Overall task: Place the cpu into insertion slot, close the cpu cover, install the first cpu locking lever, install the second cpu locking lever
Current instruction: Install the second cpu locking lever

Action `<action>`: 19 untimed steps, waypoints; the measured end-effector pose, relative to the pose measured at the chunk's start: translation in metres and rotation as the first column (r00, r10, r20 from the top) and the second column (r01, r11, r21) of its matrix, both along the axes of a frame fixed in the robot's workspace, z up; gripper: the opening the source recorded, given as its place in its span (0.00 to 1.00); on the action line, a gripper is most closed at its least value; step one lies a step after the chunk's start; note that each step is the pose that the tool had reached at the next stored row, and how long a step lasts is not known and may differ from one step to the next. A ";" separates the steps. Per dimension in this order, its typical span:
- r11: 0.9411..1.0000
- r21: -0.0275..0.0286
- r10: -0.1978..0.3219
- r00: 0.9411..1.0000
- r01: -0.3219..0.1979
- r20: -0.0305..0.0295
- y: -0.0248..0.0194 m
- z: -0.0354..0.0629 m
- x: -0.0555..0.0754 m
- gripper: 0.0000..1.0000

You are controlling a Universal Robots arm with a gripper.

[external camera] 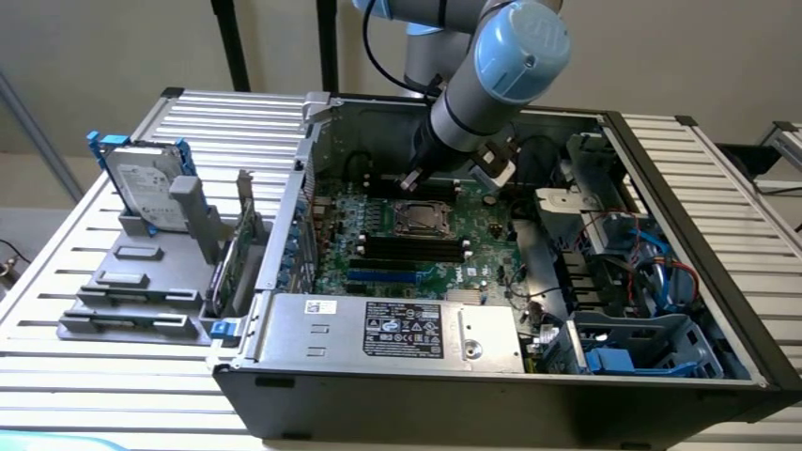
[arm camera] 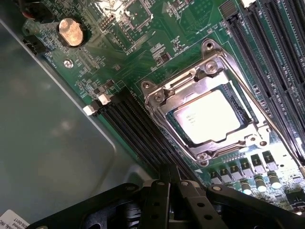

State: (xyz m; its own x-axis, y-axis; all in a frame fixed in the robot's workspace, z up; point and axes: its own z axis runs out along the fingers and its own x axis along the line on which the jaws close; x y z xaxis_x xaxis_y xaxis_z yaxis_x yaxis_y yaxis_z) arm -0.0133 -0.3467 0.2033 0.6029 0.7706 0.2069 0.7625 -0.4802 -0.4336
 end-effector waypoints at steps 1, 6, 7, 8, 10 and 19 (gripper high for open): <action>1.000 0.001 0.000 1.000 0.000 0.000 0.0000 0.0000 0.000 0.11; 1.000 0.003 0.000 1.000 0.000 0.000 0.0000 0.0000 0.000 0.11; 1.000 0.004 0.000 1.000 0.000 0.000 0.0000 0.0000 0.000 0.11; 1.000 0.004 0.000 1.000 0.000 0.000 0.0000 0.0000 0.000 0.11; 1.000 0.005 0.000 1.000 0.000 0.000 0.0000 0.0000 0.000 0.11; 1.000 0.010 0.000 1.000 0.000 0.000 0.0000 0.0000 0.000 0.11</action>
